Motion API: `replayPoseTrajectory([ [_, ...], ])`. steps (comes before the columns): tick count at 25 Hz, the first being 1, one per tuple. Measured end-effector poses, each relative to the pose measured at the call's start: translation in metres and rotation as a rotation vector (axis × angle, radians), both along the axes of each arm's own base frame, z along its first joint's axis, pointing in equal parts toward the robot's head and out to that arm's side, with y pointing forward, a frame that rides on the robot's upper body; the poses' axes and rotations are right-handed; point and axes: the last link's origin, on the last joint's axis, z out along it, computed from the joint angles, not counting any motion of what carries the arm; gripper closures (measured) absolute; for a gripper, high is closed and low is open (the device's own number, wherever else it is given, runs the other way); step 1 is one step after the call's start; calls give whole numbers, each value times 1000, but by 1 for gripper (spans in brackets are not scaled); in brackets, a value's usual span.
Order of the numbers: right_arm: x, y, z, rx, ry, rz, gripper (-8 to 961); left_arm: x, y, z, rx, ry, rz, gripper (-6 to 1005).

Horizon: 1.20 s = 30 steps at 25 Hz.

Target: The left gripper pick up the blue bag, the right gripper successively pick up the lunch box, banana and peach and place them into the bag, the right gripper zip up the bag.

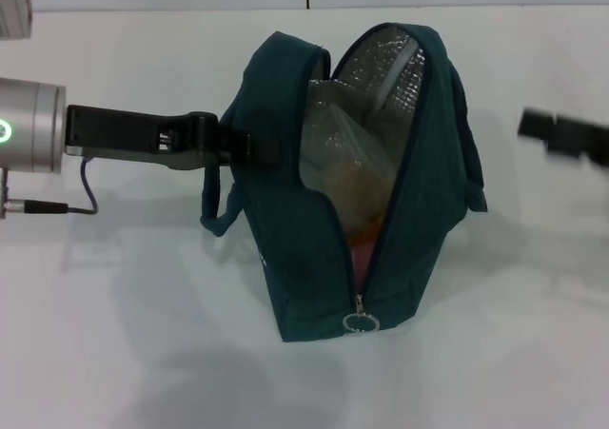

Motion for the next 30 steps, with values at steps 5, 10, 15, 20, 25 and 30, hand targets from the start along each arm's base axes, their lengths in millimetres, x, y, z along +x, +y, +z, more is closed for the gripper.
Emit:
replayPoseTrajectory([
  [5, 12, -37, -30, 76, -76, 216, 145, -3, -1, -1, 10, -4, 14, 956],
  [10, 29, -62, -58, 217, -139, 330, 146, -6, -3, -2, 11, -8, 27, 956],
  [15, 41, -64, -94, 224, -250, 336, 147, -4, -4, -5, 1, -14, 25, 956],
  [20, 41, -57, -119, 185, -330, 332, 147, -1, -3, -8, -7, -19, 22, 956],
  [25, 42, -47, -125, 204, -371, 302, 148, 0, -4, -11, -12, -27, 22, 956],
  [30, 31, -35, -134, 179, -389, 338, 148, 2, -5, -13, -15, -32, 13, 956],
])
